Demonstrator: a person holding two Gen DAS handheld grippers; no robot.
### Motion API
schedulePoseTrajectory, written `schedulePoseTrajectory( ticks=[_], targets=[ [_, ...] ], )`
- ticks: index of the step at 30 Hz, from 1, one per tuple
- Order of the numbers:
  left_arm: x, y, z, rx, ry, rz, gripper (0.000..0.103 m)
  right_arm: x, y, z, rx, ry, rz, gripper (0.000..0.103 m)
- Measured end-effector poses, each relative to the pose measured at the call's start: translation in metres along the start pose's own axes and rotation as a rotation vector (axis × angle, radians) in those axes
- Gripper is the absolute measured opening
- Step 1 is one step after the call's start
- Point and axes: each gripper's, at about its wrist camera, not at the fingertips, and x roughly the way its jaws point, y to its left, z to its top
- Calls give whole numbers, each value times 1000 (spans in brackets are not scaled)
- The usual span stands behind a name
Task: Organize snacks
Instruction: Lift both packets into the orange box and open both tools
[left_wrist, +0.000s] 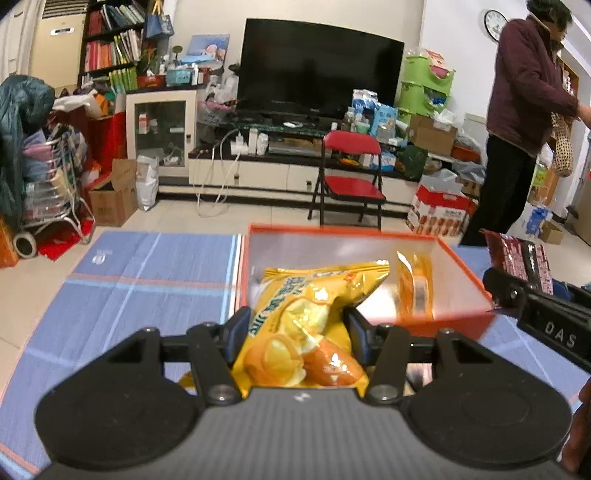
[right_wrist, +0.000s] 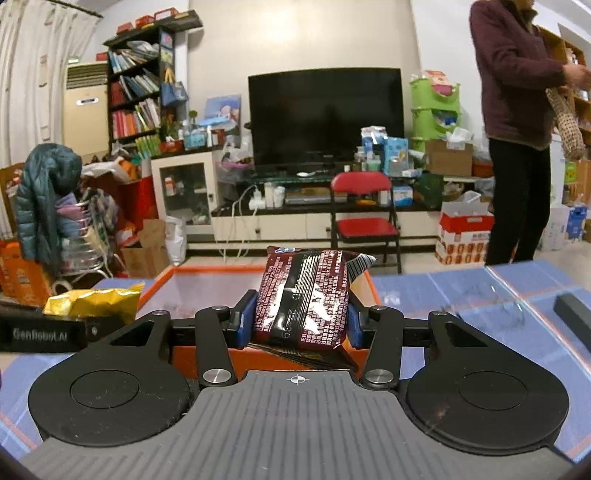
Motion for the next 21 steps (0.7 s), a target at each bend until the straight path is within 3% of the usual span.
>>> schedulePoseTrajectory(
  ticks=[6,8,10,12,14,17,21],
  targets=[
    [67,-21,38,11,50,-11,53,60,8,40,-50,7,4,33],
    [81,-24,42,11,54,7,63,83,11,46,-63,71,22,35],
    [77,-26,44,26,38,29,74,86,9,51,-56,59,2,43],
    [58,-28,43,66,-7,30,79,73,4,54,-43,29,21,50],
    [34,-26,40,91,-36,41,102,51,-5,54,-25,2,31,57],
    [-12,-14,20,88,-66,52,101,5,-23,39,1,-13,46,68],
    [-57,6,-24,25,-35,95,101,-56,-35,-17,-71,35,88,70]
  ],
)
